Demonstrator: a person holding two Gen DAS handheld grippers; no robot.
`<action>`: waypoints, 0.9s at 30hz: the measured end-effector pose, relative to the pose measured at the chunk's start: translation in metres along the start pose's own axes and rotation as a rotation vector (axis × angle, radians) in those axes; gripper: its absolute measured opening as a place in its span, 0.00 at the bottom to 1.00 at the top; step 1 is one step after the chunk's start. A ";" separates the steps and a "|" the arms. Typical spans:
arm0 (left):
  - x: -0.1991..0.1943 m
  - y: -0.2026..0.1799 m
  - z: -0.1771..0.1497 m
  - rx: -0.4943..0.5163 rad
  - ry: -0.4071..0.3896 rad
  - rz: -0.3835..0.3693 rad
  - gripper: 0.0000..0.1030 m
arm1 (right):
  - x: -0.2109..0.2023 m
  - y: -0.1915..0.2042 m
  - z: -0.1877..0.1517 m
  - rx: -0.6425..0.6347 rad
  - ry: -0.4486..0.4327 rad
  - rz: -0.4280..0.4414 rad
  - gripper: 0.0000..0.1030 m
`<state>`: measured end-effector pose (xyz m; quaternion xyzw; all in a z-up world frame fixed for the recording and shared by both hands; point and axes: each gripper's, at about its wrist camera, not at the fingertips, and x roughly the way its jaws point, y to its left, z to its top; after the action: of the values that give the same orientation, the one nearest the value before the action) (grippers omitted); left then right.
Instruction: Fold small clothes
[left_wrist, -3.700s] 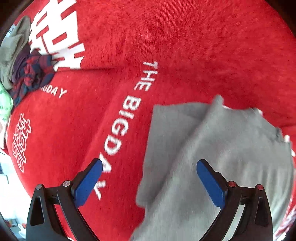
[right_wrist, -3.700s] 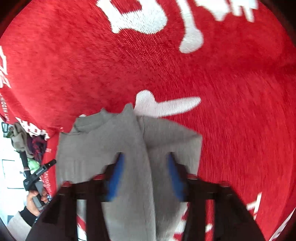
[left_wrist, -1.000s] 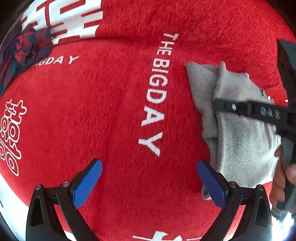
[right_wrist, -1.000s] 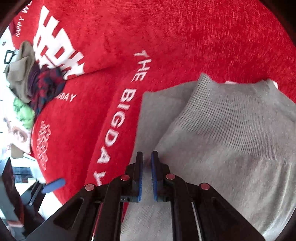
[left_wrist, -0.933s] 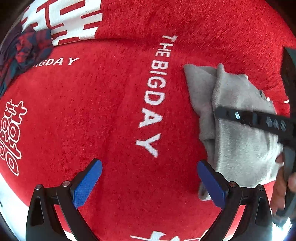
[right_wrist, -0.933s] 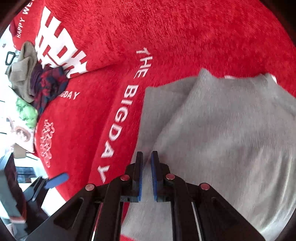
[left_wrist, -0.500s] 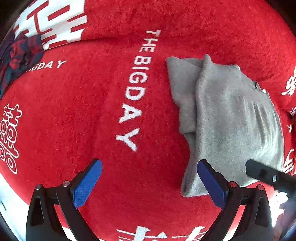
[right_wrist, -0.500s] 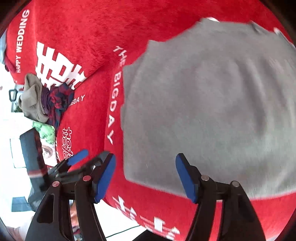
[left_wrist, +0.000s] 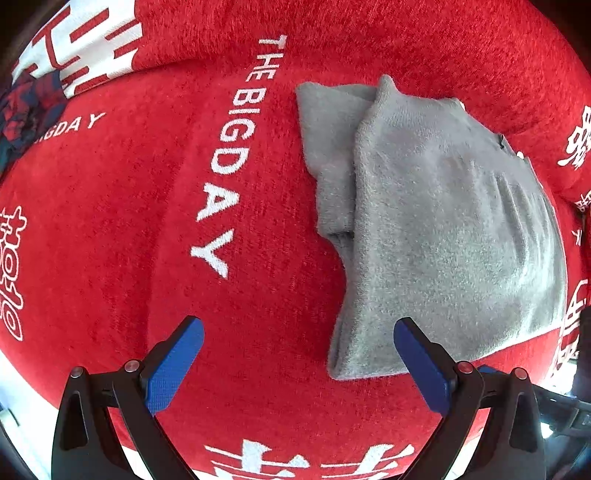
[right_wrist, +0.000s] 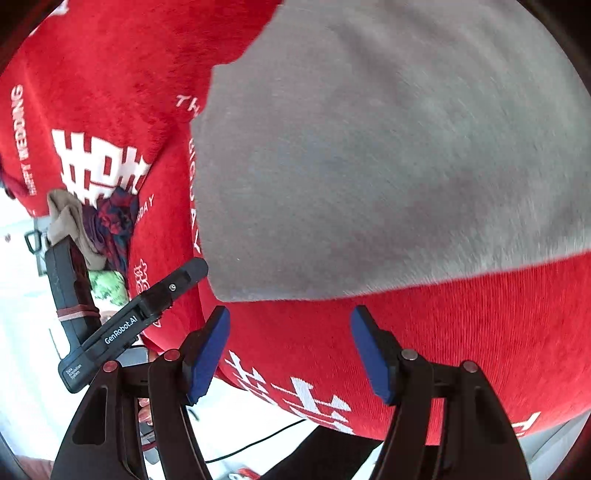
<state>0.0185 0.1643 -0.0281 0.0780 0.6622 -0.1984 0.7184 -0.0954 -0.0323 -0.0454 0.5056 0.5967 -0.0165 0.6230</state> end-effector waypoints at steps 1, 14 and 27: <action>0.001 0.001 0.000 -0.008 0.001 -0.006 1.00 | 0.001 -0.005 0.000 0.022 -0.005 0.022 0.69; 0.013 0.007 0.009 -0.046 0.007 0.024 1.00 | 0.017 -0.020 0.010 0.193 -0.094 0.205 0.08; 0.021 0.006 0.004 -0.043 0.023 0.010 1.00 | 0.025 -0.023 -0.012 0.138 0.044 0.129 0.08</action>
<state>0.0255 0.1646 -0.0489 0.0683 0.6742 -0.1796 0.7131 -0.1114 -0.0217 -0.0760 0.5851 0.5738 -0.0063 0.5730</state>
